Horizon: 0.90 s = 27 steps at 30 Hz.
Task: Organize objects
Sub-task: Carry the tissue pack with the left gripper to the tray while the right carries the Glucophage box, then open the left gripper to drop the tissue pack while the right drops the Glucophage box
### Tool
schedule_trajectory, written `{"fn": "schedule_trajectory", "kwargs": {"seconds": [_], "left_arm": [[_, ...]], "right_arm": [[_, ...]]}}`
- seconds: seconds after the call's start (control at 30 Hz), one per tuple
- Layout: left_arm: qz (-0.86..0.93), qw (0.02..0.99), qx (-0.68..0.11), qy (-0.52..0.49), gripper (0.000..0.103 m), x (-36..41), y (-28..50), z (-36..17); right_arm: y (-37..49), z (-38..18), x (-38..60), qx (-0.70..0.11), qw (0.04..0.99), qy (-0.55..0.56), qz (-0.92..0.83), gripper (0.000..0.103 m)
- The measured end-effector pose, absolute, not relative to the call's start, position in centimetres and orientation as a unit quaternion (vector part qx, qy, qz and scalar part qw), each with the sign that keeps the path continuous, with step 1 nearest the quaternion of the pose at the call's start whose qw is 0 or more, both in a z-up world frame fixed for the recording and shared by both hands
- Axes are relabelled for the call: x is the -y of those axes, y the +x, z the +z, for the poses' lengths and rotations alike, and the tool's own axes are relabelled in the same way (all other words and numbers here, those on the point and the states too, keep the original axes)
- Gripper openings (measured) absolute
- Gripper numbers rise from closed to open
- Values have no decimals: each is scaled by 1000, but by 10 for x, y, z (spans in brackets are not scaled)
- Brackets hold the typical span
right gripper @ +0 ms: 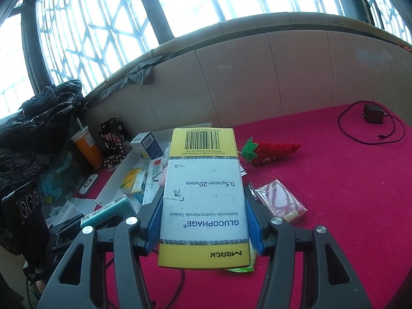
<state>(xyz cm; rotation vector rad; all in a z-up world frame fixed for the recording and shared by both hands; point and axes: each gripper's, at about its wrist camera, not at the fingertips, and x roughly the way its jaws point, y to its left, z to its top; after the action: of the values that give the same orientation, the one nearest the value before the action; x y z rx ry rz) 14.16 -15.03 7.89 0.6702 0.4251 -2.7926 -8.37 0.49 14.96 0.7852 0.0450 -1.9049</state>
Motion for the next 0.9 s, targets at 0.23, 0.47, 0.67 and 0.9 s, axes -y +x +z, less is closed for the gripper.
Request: {"fn": "schedule_trajectory", "kwargs": {"seconds": [0.23, 0.47, 0.67, 0.9], "left_arm": [[-950, 175, -156, 207, 26, 195, 166, 94], [-936, 214, -193, 201, 26, 258, 184, 105], [-929, 219, -202, 221, 26, 278, 168, 99], [-925, 228, -191, 235, 26, 281, 137, 86]], "right_arm": [[-73, 160, 23, -38, 532, 319, -783, 56], [-70, 164, 69, -62, 552, 340, -758, 56], [-64, 147, 120, -96, 568, 378, -725, 56], [-72, 132, 182, -113, 557, 400, -719, 56]]}}
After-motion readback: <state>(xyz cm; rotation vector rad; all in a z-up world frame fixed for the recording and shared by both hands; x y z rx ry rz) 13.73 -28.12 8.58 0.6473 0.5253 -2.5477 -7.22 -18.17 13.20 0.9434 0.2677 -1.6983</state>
